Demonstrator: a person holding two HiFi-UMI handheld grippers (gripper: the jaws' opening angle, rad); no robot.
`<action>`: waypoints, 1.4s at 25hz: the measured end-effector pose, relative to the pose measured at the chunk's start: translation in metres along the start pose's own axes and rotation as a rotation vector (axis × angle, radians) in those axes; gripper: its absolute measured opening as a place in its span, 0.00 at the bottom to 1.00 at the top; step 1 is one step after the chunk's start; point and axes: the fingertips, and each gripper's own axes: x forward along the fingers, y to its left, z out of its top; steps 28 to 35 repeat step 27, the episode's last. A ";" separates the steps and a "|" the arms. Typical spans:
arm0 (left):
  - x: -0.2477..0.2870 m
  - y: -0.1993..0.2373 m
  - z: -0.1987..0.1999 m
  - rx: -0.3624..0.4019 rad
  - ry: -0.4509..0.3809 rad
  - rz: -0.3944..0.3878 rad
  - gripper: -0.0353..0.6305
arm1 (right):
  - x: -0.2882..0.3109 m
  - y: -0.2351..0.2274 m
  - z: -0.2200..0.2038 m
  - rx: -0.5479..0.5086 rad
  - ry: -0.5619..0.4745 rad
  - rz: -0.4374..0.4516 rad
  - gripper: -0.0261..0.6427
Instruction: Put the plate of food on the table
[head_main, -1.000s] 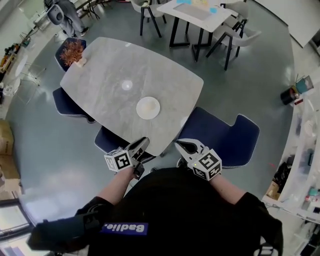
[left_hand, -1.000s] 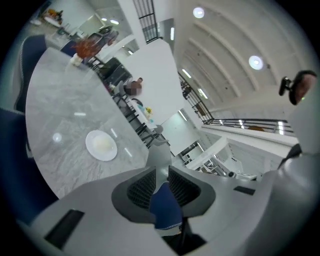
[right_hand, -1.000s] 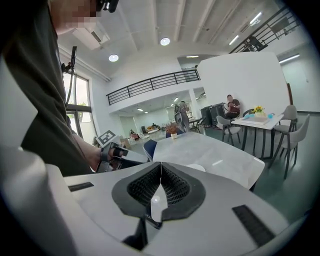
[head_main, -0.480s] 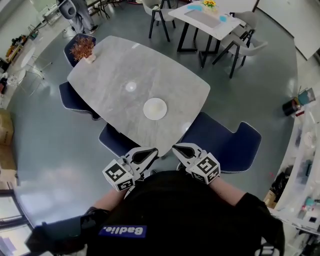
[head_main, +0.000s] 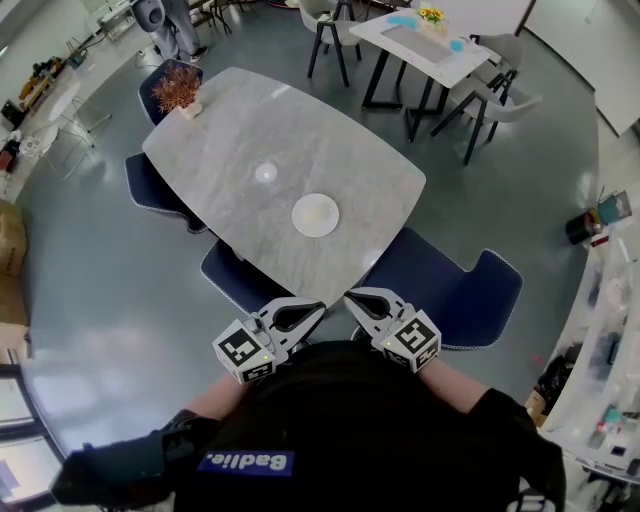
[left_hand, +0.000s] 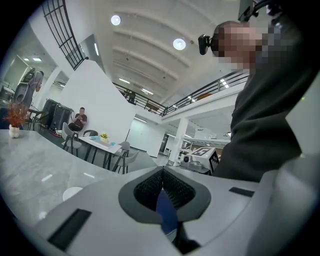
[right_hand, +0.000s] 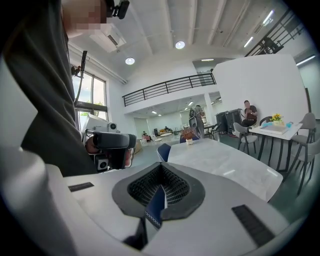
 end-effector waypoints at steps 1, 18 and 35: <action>-0.001 0.000 0.000 -0.005 0.000 0.000 0.07 | 0.000 0.001 0.000 -0.002 -0.001 0.000 0.05; 0.001 -0.014 -0.009 -0.018 0.009 -0.016 0.07 | -0.017 0.008 -0.007 -0.003 -0.010 -0.033 0.05; -0.001 -0.018 -0.010 -0.026 0.012 -0.008 0.07 | -0.021 0.013 -0.007 -0.007 -0.012 -0.032 0.05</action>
